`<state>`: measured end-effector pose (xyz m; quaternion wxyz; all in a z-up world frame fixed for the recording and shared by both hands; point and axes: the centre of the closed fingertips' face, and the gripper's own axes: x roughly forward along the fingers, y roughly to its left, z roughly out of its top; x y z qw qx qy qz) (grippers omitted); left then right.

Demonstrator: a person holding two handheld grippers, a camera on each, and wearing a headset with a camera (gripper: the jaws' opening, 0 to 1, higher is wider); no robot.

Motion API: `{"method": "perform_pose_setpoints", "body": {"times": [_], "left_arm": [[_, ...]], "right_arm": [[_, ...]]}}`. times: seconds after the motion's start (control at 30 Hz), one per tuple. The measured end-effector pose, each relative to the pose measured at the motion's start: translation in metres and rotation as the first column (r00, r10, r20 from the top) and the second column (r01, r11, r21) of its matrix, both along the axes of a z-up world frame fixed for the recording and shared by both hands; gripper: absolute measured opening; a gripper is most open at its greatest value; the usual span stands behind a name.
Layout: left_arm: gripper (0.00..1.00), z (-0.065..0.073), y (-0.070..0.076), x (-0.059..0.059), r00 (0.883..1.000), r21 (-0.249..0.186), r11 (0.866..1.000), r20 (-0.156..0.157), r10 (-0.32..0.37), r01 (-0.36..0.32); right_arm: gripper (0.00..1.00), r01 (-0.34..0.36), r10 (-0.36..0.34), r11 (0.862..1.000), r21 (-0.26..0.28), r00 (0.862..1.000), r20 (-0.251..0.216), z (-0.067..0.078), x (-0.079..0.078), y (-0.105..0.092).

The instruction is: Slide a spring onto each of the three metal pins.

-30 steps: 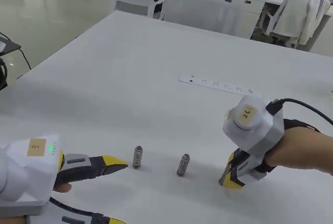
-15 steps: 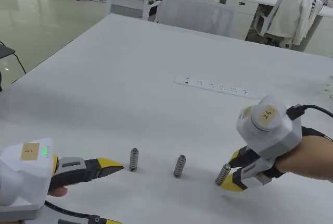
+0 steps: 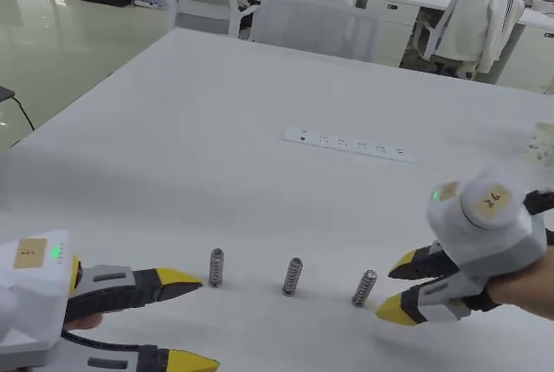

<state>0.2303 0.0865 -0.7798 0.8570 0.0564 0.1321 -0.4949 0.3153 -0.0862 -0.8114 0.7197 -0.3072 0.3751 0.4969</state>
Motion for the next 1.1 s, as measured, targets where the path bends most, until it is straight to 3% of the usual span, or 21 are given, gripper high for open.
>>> {"method": "perform_pose_setpoints", "body": {"times": [0.37,0.5,0.73,0.93,1.1], "left_arm": [[0.53,-0.004,0.002,-0.001,1.0,0.003,1.0,-0.019,0.007,-0.007],[0.53,-0.003,0.002,-0.002,1.0,-0.004,1.0,-0.018,0.008,-0.008],[0.59,-0.005,0.006,0.0,1.0,0.022,1.0,-0.013,0.018,-0.018],[0.71,-0.004,0.007,0.002,0.999,0.02,0.999,-0.003,0.033,-0.033],[0.72,-0.005,0.008,0.002,0.999,0.022,0.999,-0.008,0.032,-0.032]], "right_arm": [[0.36,0.018,-0.02,0.999,0.042,0.999,0.031,0.009,-0.014,-0.005],[0.36,0.025,-0.027,0.998,0.056,0.999,0.034,0.01,-0.019,-0.006],[0.38,0.037,-0.04,0.996,0.077,0.998,0.043,0.01,-0.026,-0.008],[0.38,0.053,-0.057,0.994,0.1,0.997,0.044,0.012,-0.03,-0.01],[0.39,0.063,-0.069,0.991,0.119,0.996,0.05,0.014,-0.033,-0.011]]}}
